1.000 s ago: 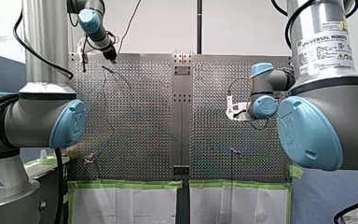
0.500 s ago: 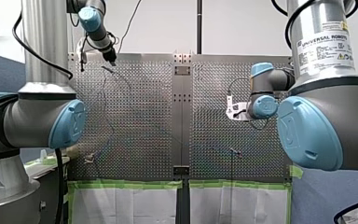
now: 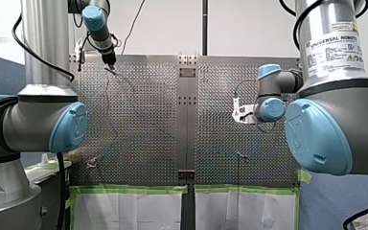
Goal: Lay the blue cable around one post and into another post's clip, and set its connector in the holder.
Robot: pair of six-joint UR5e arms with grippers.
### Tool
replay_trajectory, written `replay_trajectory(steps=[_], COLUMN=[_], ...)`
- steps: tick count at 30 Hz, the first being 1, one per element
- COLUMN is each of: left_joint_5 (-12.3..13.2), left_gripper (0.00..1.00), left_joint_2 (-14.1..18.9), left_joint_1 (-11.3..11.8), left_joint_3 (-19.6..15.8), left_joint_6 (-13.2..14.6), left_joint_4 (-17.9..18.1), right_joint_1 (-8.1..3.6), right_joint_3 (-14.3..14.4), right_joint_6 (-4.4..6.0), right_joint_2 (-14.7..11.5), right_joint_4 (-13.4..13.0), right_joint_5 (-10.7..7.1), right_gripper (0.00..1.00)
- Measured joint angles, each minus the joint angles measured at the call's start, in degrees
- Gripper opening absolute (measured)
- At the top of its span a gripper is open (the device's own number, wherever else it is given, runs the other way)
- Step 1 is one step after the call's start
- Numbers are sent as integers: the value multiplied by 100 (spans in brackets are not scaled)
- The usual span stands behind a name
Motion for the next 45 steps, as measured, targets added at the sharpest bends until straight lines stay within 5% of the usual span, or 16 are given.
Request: replay_trajectory(steps=[16, 34, 45], left_joint_5=[-265, -751, -807], left_gripper=[99, 99, 99], left_joint_2=[0, 0, 0], left_joint_1=[106, 122, 109], left_joint_3=[40, 45, 45], left_joint_6=[15, 91, 99], left_joint_4=[365, 252, 235], right_joint_1=[0, 0, 0], right_joint_3=[0, 0, 0], right_joint_6=[1, -3, 1], right_joint_2=[-19, -39, -47], right_joint_4=[-2, 16, 26], right_joint_5=[-3, -3, 0], right_gripper=[98, 98, 98])
